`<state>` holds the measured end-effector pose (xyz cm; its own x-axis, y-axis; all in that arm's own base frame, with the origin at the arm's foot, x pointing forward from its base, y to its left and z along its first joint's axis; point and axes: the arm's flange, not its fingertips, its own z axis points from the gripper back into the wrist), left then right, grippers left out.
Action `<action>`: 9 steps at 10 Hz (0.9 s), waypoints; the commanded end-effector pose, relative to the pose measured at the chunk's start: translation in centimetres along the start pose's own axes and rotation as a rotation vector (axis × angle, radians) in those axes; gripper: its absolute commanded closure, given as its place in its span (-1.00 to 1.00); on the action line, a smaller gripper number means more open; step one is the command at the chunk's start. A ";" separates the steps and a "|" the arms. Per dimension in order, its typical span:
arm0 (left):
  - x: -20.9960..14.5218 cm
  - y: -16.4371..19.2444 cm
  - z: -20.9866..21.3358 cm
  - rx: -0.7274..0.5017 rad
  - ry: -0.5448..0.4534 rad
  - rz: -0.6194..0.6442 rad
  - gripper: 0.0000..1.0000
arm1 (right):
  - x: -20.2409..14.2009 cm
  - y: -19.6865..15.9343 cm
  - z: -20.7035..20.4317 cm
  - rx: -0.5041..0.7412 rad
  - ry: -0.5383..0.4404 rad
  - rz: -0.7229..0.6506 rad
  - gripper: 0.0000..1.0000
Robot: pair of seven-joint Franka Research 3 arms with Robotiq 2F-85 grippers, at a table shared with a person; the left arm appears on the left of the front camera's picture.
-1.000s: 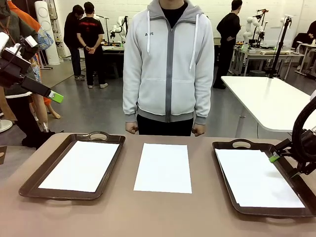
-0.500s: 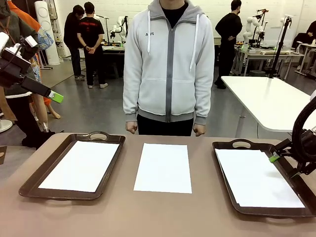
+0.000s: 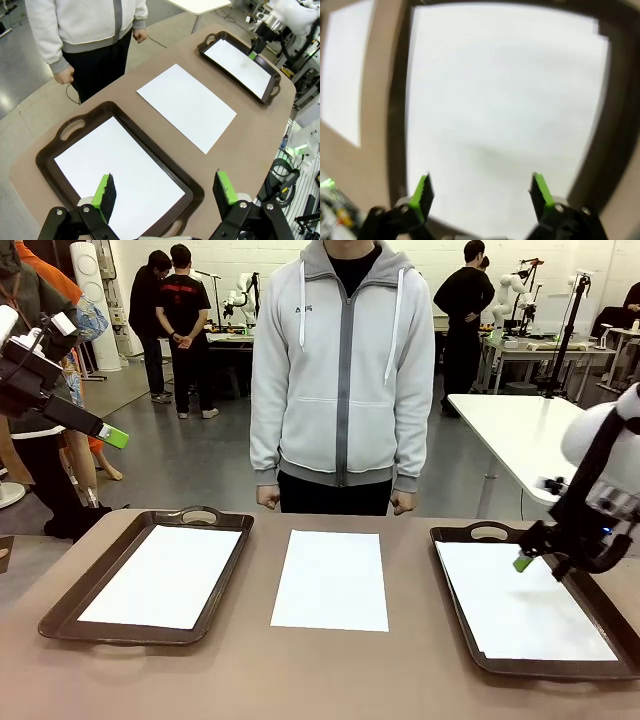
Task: Sort the A4 documents.
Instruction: Receive the A4 Paper.
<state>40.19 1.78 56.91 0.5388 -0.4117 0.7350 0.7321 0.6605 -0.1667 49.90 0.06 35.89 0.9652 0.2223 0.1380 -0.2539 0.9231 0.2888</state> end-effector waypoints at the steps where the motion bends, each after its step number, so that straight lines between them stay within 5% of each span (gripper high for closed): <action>1: 0.0 0.0 -0.1 0.008 -0.002 0.000 -1.00 | -3.0 6.4 1.6 -0.087 -0.073 0.332 -1.00; 5: 0.0 0.0 -0.1 0.008 -0.002 0.000 -1.00 | -7.5 11.2 9.5 0.053 -0.141 0.670 -1.00; 9: 0.0 0.0 -0.1 0.008 -0.002 0.000 -1.00 | -8.9 11.1 17.1 0.238 -0.317 0.726 -1.00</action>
<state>40.18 1.81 56.91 0.5391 -0.4112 0.7350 0.7317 0.6609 -0.1670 36.73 3.12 53.70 0.5056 0.6387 0.5801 -0.8386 0.5220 0.1562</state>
